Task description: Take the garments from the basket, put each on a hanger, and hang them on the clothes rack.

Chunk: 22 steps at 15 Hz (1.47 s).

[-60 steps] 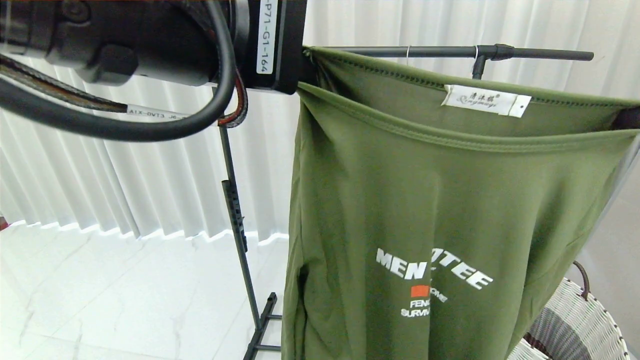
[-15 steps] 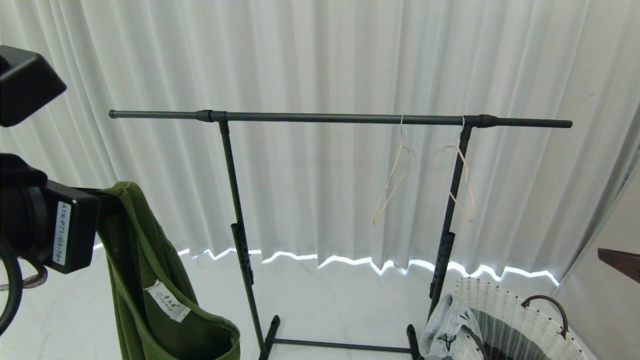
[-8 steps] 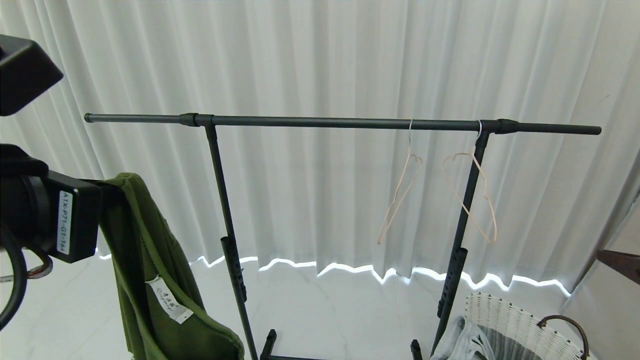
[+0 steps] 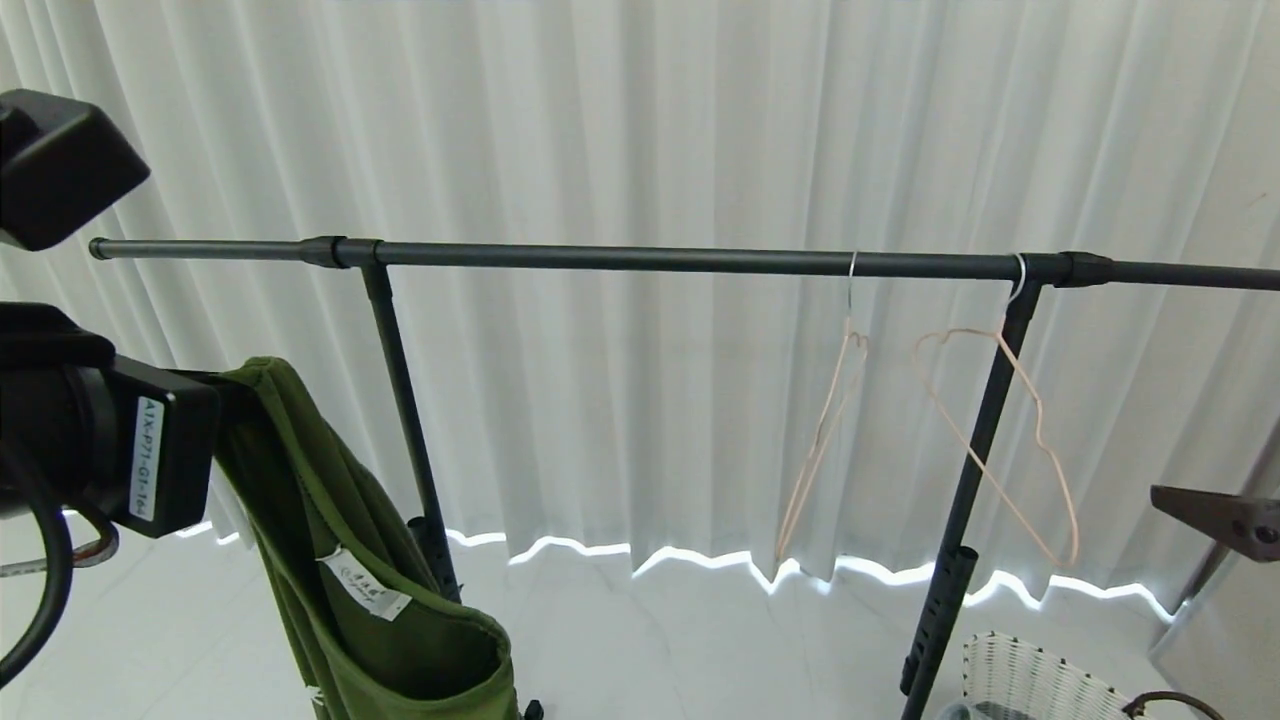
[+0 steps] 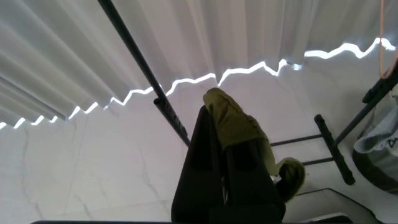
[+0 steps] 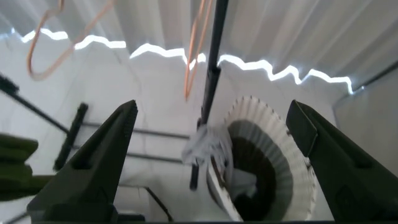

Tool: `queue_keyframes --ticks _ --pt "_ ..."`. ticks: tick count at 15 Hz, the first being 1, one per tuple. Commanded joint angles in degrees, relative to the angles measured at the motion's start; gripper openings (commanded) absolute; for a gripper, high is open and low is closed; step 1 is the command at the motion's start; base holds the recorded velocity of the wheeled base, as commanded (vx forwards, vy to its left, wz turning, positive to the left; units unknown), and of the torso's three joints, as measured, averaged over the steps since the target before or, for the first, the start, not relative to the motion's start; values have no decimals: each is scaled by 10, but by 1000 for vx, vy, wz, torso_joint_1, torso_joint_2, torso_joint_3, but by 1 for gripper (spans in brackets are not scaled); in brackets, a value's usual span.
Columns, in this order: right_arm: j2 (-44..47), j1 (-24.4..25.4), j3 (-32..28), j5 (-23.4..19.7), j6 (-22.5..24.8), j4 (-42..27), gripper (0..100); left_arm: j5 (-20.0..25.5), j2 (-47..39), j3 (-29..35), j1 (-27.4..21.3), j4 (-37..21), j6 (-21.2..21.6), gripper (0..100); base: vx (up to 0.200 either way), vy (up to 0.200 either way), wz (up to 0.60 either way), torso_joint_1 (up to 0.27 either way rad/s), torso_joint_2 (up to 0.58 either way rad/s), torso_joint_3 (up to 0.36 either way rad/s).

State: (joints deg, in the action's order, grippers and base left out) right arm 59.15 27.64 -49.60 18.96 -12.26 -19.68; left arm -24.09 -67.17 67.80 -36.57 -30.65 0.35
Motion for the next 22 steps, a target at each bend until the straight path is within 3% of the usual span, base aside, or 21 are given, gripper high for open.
queue_keyframes --ticks 1,5,11,17,20,21,22 --pt "41 -11 -4 -1 0 17 100 -1 1 -6 0 0 0 0 200 0 0 2 -7 -2" --pt "144 -43 -34 -1 -6 45 100 -1 12 -22 -8 0 16 0 50 0 0 -1 1 1" --pt "309 -82 -139 -1 -40 40 100 -1 19 -25 -9 14 17 0 0 0 0 0 0 0" --pt "326 -79 -146 -1 -44 17 100 -2 19 -36 -9 15 16 0 0 0 0 0 0 0" --pt "328 -79 -143 -1 -74 16 100 -2 19 -36 -9 15 16 0 0 0 0 0 0 0" --pt "327 -79 -140 -1 -79 15 0 -2 19 -36 -9 15 16 0 0 0 0 0 0 0" --pt "327 -79 -139 0 -80 15 0 -2 19 -36 -9 15 16 0 0 0 0 0 0 0"
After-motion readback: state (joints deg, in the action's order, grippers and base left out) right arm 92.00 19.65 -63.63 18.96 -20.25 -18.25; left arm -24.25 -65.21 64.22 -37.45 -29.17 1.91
